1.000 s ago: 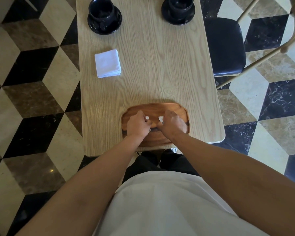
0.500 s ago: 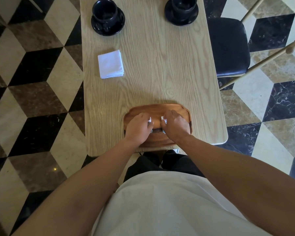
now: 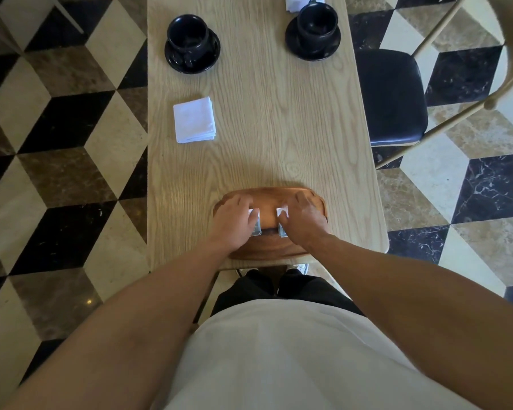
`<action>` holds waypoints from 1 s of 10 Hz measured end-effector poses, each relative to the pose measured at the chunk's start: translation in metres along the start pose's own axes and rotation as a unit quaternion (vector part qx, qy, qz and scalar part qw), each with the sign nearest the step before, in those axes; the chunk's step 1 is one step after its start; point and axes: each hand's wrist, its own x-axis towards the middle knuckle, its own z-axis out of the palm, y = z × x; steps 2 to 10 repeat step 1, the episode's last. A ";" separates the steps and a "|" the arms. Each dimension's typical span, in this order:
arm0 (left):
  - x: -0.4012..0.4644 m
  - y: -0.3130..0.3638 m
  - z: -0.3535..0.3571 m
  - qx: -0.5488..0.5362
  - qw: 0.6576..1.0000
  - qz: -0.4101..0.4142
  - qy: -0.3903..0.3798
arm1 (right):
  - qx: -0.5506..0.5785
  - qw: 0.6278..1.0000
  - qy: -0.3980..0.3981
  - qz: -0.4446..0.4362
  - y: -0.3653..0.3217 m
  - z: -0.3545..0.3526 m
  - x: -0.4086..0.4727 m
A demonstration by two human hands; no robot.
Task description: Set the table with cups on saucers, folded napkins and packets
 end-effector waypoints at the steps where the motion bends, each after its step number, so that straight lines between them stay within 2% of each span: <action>1: 0.016 -0.004 -0.021 0.070 0.997 0.000 -0.027 | -0.058 0.997 -0.042 -0.035 0.004 -0.019 0.011; 10: 0.016 -0.004 -0.021 0.070 0.997 0.000 -0.027 | -0.058 0.997 -0.042 -0.035 0.004 -0.019 0.011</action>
